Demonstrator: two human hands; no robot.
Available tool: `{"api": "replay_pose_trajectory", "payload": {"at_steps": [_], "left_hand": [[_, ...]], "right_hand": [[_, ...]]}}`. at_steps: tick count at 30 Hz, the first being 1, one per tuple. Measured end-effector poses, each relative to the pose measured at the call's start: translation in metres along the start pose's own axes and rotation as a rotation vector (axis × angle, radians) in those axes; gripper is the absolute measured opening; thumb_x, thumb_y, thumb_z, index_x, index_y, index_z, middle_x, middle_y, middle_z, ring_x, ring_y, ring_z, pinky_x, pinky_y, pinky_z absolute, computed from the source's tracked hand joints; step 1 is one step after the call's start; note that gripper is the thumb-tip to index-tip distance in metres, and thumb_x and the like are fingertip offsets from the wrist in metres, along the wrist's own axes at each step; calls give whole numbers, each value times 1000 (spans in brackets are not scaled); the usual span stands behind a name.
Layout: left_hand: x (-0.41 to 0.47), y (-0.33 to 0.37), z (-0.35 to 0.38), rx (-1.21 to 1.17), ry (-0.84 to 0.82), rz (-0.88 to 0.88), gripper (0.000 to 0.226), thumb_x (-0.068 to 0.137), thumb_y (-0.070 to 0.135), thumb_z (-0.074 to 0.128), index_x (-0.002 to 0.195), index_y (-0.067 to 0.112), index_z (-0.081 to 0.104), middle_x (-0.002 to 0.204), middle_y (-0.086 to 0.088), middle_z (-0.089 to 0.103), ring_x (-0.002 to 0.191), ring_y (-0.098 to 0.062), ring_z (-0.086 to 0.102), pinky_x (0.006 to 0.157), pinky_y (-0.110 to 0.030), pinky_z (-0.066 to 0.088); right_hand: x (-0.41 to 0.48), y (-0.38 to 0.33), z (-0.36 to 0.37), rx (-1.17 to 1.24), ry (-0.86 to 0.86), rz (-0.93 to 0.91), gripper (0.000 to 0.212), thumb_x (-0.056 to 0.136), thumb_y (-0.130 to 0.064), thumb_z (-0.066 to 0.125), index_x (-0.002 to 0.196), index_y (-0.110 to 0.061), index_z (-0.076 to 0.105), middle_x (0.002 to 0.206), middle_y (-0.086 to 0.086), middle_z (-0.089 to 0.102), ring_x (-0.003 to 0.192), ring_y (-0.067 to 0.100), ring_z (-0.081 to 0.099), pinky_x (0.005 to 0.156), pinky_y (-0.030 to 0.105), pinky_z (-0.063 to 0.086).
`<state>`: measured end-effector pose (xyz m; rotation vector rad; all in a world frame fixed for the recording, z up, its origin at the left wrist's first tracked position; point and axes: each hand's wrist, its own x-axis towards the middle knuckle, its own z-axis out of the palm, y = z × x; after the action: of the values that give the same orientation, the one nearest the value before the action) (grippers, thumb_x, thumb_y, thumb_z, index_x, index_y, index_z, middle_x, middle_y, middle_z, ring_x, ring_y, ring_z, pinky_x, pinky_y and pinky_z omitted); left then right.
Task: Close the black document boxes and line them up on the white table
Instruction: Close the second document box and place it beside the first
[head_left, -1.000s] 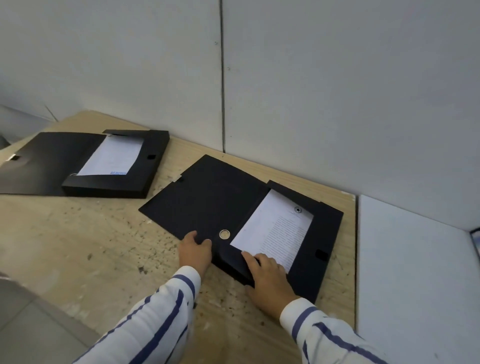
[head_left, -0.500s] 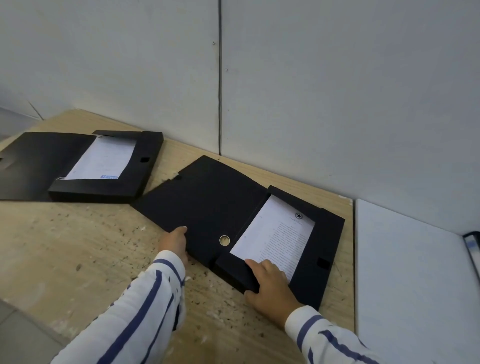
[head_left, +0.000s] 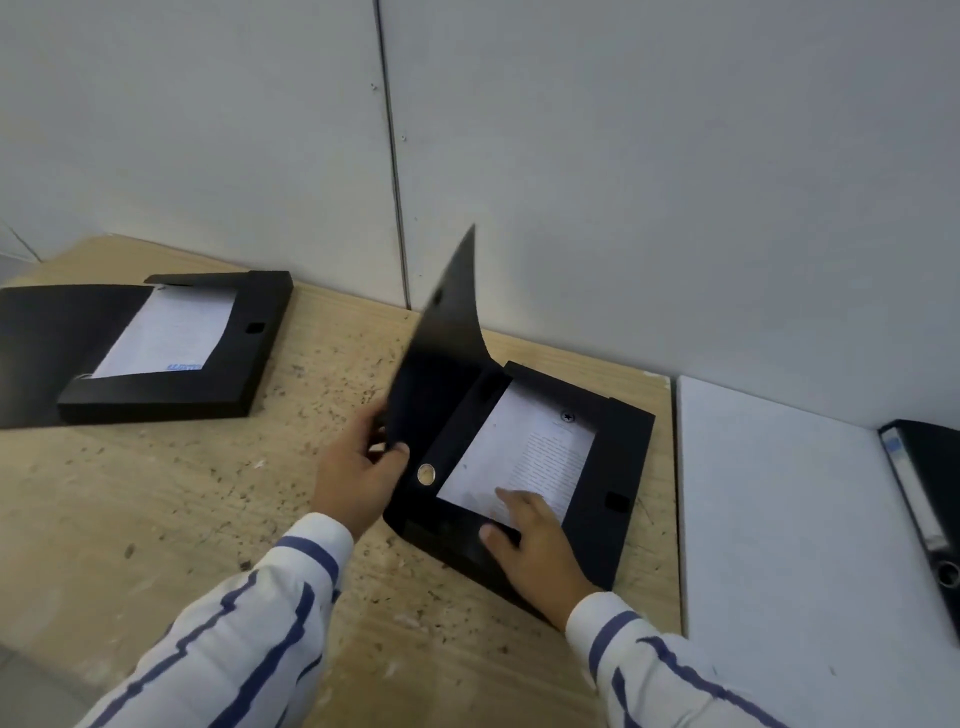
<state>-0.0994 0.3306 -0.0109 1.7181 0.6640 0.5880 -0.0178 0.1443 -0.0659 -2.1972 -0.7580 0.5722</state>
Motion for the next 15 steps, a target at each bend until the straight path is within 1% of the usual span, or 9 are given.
{"api": "replay_pose_trajectory", "payload": {"at_steps": [2, 4, 5, 7, 8, 10, 11, 13, 15], "left_hand": [[-10, -4, 7, 148, -152, 87, 46, 82, 7, 60, 116, 36, 53, 107, 8, 65, 97, -9, 62, 82, -22, 49], [-18, -10, 14, 356, -305, 182, 53, 77, 20, 61, 125, 42, 49, 123, 9, 62, 107, -10, 59, 90, -27, 50], [-21, -13, 17, 452, -376, 208, 59, 77, 24, 63, 130, 42, 46, 132, 12, 56, 114, -9, 55, 94, -27, 48], [-26, -17, 25, 581, -493, 242, 66, 78, 28, 65, 137, 41, 39, 145, 16, 42, 127, -6, 43, 103, -26, 40], [-26, -18, 29, 626, -552, 252, 68, 78, 31, 65, 139, 41, 37, 150, 17, 36, 135, -7, 36, 109, -28, 35], [-27, -20, 36, 709, -673, 263, 71, 79, 43, 65, 142, 42, 32, 155, 18, 25, 145, -9, 20, 115, -32, 24], [-26, -21, 38, 754, -730, 263, 74, 78, 53, 64, 143, 42, 30, 156, 18, 21, 146, -9, 15, 117, -33, 20], [-23, -25, 42, 819, -804, 248, 81, 73, 72, 53, 144, 41, 28, 158, 16, 17, 147, -10, 11, 118, -34, 15], [-17, -30, 47, 820, -803, 199, 83, 71, 78, 39, 144, 39, 30, 159, 13, 17, 148, -12, 10, 118, -35, 13]], "right_hand": [[-2, -3, -17, 262, 124, 108, 42, 94, -36, 50, 134, -24, 45, 138, -1, 42, 125, 15, 42, 103, 25, 31], [-5, -5, -34, 556, 192, 182, 35, 96, -38, 45, 129, -28, 51, 134, -1, 49, 121, 16, 48, 101, 29, 36], [-6, -6, -44, 724, 216, 200, 34, 95, -40, 43, 126, -26, 54, 131, 3, 54, 120, 20, 52, 101, 33, 40], [-9, -5, -60, 1027, 246, 218, 46, 89, -51, 44, 124, -23, 57, 126, 9, 61, 118, 28, 57, 103, 43, 43], [-11, -4, -67, 1092, 251, 220, 53, 83, -60, 46, 124, -28, 56, 126, 6, 62, 117, 26, 58, 103, 45, 43], [-14, -1, -76, 1023, 271, 224, 60, 75, -71, 50, 126, -39, 50, 126, -5, 61, 117, 20, 58, 102, 47, 43], [-15, 2, -77, 955, 303, 227, 56, 78, -66, 53, 128, -41, 45, 126, -7, 60, 116, 19, 57, 101, 48, 45], [-17, 10, -76, 867, 372, 244, 52, 88, -41, 59, 134, -43, 35, 131, -6, 56, 117, 18, 56, 99, 49, 48], [-25, 17, -69, 742, 373, 283, 60, 90, -25, 59, 138, -43, 26, 134, -7, 52, 119, 18, 53, 97, 49, 50]]}}
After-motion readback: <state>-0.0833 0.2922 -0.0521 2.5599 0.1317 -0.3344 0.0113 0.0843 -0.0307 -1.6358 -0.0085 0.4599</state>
